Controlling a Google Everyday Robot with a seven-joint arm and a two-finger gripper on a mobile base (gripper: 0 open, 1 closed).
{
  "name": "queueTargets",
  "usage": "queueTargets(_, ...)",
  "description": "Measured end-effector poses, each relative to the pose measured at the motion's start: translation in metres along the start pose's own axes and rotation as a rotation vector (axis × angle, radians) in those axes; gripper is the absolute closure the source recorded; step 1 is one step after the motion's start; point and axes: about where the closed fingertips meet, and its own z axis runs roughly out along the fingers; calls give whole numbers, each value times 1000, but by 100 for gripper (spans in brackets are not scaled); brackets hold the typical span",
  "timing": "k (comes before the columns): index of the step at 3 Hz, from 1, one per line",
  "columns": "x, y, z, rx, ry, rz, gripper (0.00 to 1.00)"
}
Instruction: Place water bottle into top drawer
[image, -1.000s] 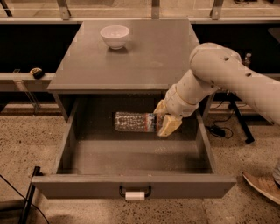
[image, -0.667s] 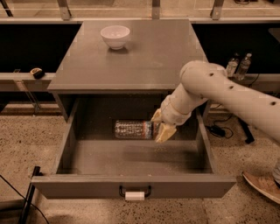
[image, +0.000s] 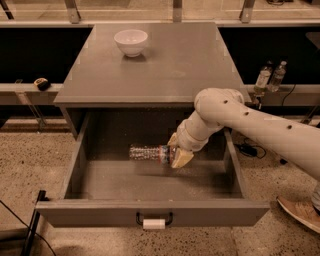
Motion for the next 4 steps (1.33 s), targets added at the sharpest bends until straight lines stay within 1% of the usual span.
queueTargets(1, 0, 0, 0, -1, 0, 0, 50)
queueTargets(3, 0, 0, 0, -1, 0, 0, 4)
queueTargets(4, 0, 0, 0, -1, 0, 0, 0)
